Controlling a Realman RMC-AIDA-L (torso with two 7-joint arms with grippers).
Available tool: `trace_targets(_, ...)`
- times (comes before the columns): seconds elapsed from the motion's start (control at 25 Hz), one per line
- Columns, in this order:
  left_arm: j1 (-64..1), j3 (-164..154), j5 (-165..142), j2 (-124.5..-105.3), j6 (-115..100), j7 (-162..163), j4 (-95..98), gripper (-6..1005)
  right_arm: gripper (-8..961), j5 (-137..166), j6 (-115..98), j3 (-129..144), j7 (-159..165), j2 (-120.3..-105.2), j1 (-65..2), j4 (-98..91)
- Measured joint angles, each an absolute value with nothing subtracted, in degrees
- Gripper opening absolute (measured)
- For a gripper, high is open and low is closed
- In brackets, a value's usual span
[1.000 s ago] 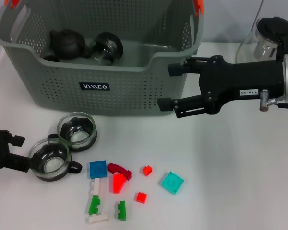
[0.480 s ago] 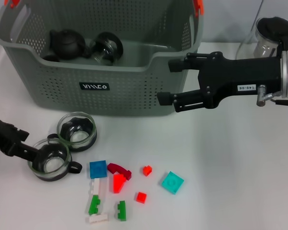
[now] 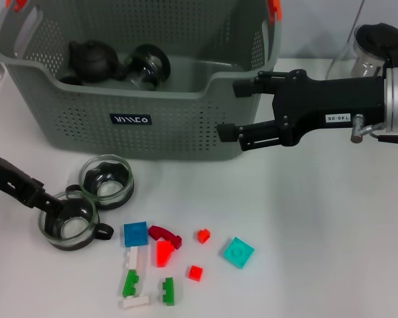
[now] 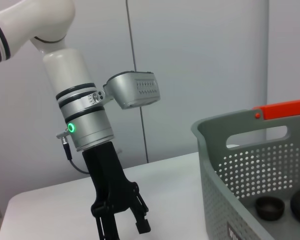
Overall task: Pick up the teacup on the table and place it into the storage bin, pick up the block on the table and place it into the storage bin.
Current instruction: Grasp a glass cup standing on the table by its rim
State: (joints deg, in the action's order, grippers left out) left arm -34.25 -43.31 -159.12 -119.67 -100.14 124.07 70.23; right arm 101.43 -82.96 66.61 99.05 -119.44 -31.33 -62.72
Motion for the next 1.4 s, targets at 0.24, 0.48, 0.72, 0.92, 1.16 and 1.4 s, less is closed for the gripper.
trace_targets(0.24,-34.41,-45.12,-162.37,-120.73,-97.12,127.85,69.97,932,946,103.05,-82.37,66.21,99.05,-119.64,-31.75,-62.57)
trace_targets(0.48,-34.23,-46.23,-163.49,-121.25,-94.6,130.03,69.87,933,946,103.25,-82.28,66.18,99.05,-119.79,-32.12,-62.57)
trace_targets(0.72,-33.45,-49.15,-163.64,-121.0,-93.0,132.4,69.02,933,947,103.28,-82.44,66.25,98.47,-119.79,-32.3,-61.78)
trace_targets(0.92,-33.26,-51.05,-163.65,-120.98,-92.43,133.24,67.5,933,946,103.89,-84.74,66.89,97.77,-119.48,-32.68,-61.27)
trace_targets(1.16,-33.53,-51.24,-163.65,-120.91,-92.37,133.29,66.82,932,946,107.15,-91.88,66.66,97.87,-118.08,-34.54,-61.0)
trace_targets(1.4,-33.4,-52.21,-163.66,-120.66,-92.22,134.14,66.79,933,946,112.31,-96.91,66.36,98.37,-116.11,-39.85,-54.13)
